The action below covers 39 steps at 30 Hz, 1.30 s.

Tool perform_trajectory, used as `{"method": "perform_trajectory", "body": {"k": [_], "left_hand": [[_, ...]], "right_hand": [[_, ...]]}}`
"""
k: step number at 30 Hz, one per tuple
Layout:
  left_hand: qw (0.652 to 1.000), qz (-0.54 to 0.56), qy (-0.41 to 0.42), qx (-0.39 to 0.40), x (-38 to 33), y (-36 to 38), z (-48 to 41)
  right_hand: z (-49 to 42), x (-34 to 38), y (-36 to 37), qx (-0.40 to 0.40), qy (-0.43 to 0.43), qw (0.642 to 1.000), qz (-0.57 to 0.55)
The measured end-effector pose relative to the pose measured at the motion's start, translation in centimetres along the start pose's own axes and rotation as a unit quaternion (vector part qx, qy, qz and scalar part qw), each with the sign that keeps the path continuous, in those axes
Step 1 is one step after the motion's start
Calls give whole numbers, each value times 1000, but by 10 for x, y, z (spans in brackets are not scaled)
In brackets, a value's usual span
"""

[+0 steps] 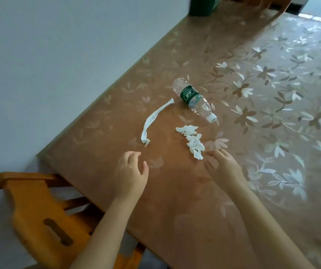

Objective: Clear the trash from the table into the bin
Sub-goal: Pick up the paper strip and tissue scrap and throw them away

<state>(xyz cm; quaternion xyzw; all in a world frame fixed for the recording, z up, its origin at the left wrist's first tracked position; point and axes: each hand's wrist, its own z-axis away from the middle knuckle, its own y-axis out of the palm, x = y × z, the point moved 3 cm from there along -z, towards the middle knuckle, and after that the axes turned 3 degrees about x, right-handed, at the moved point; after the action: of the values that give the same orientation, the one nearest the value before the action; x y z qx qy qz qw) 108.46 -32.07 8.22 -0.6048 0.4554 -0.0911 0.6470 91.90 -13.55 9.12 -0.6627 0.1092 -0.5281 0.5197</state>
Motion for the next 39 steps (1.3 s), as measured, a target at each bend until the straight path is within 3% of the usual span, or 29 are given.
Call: {"method": "perform_trajectory", "body": {"k": [7,12,23,31,39], "left_hand": [[996,53,-74,2,20,46,-51],[990,81,-116,-17,30,67,-77],[964,157,-215,20,36,96,-108],[951,211,-223,36,33,86,-89],[956,236,-171,37,9,45,-42]], "right_hand": [[-46,-9,33,20,40,999,17],[-69,-8,51,10,24,1000,16],[-72,-22,78,2,21,1000,18],[-58,-30,83,10,34,999,-9],[-18,-29,82,37,40,999,-4]]}}
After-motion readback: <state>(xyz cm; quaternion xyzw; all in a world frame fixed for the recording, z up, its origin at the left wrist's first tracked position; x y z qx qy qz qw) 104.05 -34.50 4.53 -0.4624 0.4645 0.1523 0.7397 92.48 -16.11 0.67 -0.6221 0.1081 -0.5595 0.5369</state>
